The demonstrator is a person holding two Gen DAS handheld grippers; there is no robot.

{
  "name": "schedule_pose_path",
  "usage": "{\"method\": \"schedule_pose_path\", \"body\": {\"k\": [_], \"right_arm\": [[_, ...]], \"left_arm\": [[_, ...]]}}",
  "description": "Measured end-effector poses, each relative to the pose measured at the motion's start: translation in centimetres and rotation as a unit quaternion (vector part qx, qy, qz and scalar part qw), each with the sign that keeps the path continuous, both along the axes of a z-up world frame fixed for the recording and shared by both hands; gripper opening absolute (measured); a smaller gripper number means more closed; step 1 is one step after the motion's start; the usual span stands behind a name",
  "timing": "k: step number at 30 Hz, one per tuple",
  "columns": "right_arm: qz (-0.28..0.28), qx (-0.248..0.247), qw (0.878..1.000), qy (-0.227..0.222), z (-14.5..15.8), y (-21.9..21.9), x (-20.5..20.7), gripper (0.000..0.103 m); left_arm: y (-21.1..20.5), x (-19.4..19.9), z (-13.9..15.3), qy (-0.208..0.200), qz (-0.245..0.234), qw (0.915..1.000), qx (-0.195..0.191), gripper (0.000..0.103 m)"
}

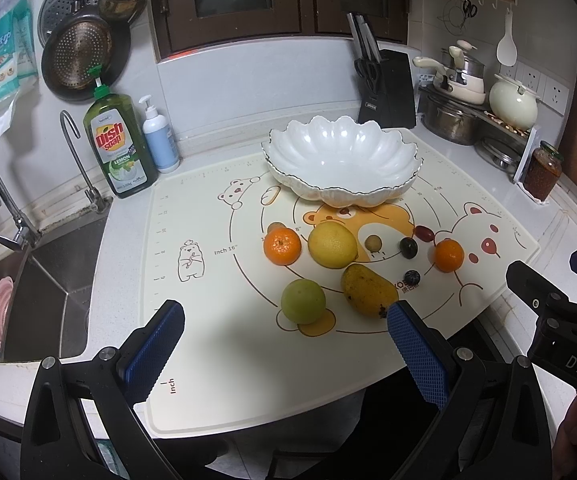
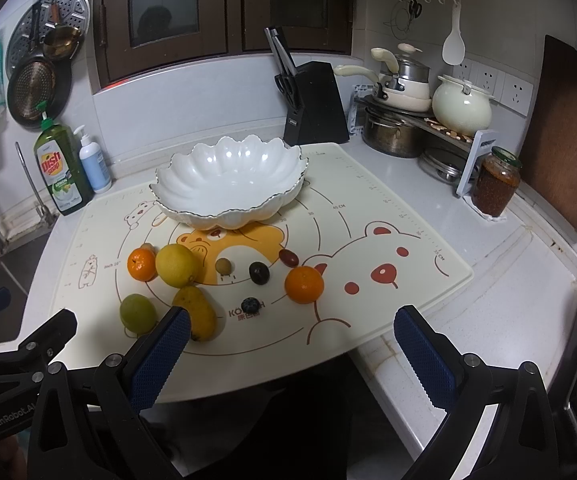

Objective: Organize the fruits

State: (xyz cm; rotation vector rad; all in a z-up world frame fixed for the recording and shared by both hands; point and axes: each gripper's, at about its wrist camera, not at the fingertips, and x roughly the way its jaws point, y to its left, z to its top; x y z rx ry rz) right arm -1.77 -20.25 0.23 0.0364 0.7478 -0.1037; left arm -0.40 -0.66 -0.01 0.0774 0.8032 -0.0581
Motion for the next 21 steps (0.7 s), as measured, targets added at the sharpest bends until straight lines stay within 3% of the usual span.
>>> {"method": "schedule_pose_path", "body": {"k": [21], "right_arm": [[-0.002, 0.006, 1.0, 0.005, -0.2, -0.43, 0.26, 0.103]], "left_arm": [[-0.36, 0.26, -0.27, 0.001, -0.002, 1.0, 0.003, 0.103]]}}
